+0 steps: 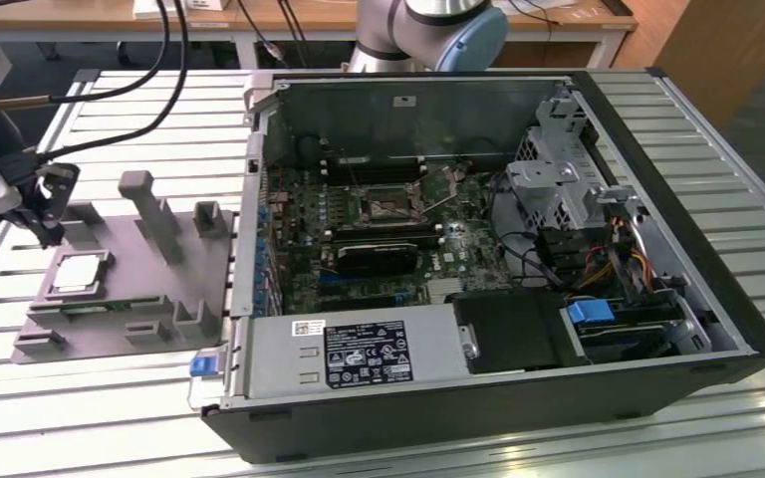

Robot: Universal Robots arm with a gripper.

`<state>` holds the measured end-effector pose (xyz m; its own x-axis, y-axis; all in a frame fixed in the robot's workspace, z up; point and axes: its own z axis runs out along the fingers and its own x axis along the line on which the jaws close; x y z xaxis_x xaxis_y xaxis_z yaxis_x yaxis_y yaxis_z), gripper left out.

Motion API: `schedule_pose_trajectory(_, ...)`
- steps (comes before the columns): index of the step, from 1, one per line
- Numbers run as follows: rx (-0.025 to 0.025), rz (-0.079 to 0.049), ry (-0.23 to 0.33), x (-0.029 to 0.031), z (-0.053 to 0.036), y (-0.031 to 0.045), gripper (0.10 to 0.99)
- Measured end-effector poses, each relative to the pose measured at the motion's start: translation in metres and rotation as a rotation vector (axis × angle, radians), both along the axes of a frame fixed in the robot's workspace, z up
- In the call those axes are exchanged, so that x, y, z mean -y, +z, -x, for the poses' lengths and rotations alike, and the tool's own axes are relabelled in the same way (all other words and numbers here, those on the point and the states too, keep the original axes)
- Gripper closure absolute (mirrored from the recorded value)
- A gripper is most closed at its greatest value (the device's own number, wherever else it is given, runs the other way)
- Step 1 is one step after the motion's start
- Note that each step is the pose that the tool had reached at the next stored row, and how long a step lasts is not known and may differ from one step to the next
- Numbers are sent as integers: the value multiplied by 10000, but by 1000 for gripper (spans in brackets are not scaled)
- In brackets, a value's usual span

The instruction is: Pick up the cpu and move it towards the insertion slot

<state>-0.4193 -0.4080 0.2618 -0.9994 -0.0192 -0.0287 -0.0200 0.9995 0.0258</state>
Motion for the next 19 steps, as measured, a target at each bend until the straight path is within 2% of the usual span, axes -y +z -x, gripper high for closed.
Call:
schedule_pose_trajectory(13,3,14,0,0,11,-148,984)
schedule_pose_trajectory(19,11,19,0,0,27,-246,984)
